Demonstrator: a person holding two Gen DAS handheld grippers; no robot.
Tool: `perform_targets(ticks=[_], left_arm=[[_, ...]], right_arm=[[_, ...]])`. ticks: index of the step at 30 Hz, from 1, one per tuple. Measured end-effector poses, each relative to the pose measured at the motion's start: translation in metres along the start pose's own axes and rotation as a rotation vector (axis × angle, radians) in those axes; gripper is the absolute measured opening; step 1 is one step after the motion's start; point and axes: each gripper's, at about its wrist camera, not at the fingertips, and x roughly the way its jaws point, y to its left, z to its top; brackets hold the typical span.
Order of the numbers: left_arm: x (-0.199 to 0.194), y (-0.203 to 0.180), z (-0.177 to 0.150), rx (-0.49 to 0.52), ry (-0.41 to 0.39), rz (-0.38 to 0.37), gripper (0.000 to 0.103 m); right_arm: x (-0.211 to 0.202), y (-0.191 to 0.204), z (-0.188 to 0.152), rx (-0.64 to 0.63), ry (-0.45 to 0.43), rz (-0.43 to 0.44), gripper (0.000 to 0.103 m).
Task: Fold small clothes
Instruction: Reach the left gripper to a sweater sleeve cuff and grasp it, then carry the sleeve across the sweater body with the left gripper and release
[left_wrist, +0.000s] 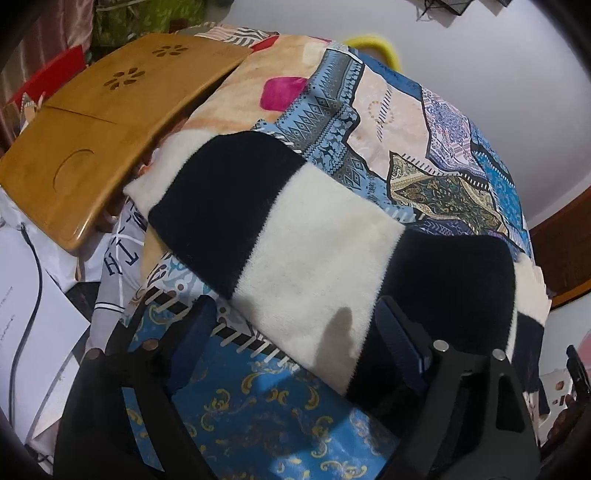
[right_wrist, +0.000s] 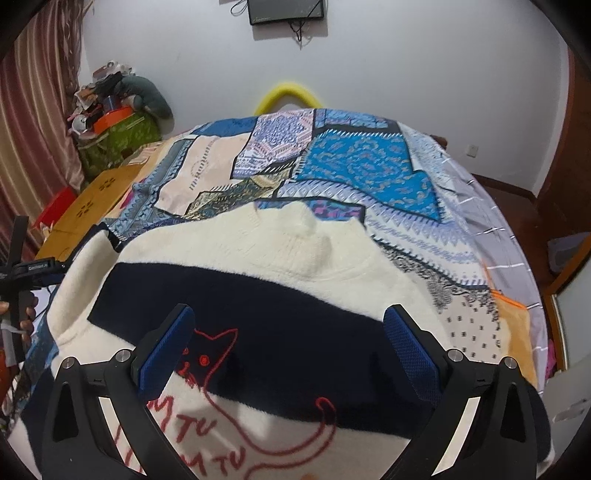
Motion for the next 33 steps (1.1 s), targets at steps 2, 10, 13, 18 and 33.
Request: perform_targets(ticks=[2, 10, 13, 18, 33], left_arm=[[0.0, -0.001, 0.001, 0.006, -0.007, -0.008, 0.085], [0.021, -0.013, 0.009, 0.055, 0.053, 0.042, 0.019], [0.024, -0.017, 0.009, 0.069, 0.052, 0.059, 0.012], [0.001, -0.034, 0.007, 0.12, -0.009, 0.08, 0.009], [-0.114, -0.132, -0.002, 0.306, -0.198, -0.094, 0.006]], right_arm=[[0.005, 0.001, 0.0, 0.005, 0.011, 0.013, 0.101], [0.008, -0.003, -0.005, 0.048, 0.027, 0.032, 0.098], [0.003, -0.005, -0.006, 0.058, 0.021, 0.037, 0.098], [-0.007, -0.004, -0.004, 0.041, 0.013, 0.036, 0.098], [-0.037, 0.008, 0.002, -0.004, -0.044, 0.045, 0.099]])
